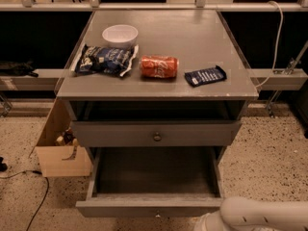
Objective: Close middle drawer
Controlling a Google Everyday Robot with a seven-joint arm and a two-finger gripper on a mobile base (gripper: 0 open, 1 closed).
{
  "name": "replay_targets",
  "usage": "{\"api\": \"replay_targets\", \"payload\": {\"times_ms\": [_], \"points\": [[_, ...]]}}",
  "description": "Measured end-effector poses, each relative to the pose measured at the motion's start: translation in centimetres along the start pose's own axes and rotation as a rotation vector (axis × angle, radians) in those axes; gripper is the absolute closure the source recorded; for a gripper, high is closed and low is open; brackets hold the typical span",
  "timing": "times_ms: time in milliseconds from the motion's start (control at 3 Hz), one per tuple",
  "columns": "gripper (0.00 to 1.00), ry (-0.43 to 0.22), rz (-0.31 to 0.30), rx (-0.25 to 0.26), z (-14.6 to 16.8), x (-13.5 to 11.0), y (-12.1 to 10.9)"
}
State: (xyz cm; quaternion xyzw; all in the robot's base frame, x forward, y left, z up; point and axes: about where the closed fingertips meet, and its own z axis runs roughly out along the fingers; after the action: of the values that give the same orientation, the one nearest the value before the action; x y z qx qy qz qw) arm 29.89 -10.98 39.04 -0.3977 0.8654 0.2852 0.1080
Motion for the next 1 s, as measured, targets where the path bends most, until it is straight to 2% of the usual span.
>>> {"api": "replay_targets", "payload": {"times_ms": [333, 667, 1000], "points": [[0.0, 0.03, -0.072, 0.022, 0.8, -3.4, -1.7], [0.0, 0.03, -0.11, 0.058, -0.1, -5.3, -3.0], [0.0, 0.03, -0.11, 0.058, -0.1, -5.3, -3.0]]}}
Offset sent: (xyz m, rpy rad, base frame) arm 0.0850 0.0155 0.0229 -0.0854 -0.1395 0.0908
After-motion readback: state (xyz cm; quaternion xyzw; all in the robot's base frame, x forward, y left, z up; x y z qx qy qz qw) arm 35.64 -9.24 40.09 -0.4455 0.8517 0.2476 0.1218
